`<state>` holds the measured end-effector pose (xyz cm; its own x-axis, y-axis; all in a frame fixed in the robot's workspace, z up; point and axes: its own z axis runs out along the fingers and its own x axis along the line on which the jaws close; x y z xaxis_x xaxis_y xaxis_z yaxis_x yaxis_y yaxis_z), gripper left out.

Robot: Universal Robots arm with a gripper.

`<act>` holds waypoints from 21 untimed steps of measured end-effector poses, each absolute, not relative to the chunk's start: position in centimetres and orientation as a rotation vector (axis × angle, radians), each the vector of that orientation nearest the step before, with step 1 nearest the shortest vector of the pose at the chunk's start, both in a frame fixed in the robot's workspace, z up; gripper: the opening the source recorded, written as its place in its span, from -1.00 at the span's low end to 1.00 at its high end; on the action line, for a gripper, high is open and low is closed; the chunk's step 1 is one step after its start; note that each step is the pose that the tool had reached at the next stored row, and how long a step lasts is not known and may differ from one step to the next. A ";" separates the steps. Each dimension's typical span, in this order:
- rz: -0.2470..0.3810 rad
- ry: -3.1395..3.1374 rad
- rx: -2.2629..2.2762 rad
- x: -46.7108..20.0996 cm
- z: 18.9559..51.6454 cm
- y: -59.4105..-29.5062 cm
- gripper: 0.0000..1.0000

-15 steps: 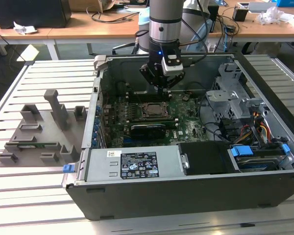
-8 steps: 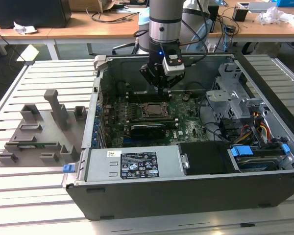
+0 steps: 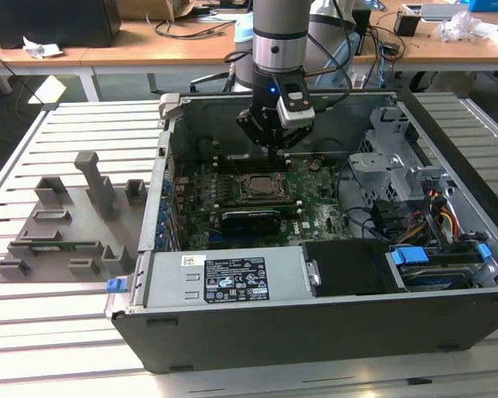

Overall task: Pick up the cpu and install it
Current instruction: 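Install the first cpu locking lever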

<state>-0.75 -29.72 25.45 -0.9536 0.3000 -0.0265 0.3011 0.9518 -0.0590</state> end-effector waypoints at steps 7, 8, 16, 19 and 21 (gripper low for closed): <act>-0.097 3.094 0.416 -0.8 25.5 -29.7 -0.79; -0.097 3.094 0.409 -0.8 25.4 -29.7 -0.79; -0.096 3.101 0.343 -0.8 25.5 -29.7 -0.79; -0.090 3.104 0.318 -0.8 25.5 -29.7 -0.79; -0.070 3.107 0.304 -0.8 25.5 -29.7 -0.79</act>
<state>-0.76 -29.72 25.46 -0.9809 0.1931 -0.0233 0.1940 0.9801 -0.0430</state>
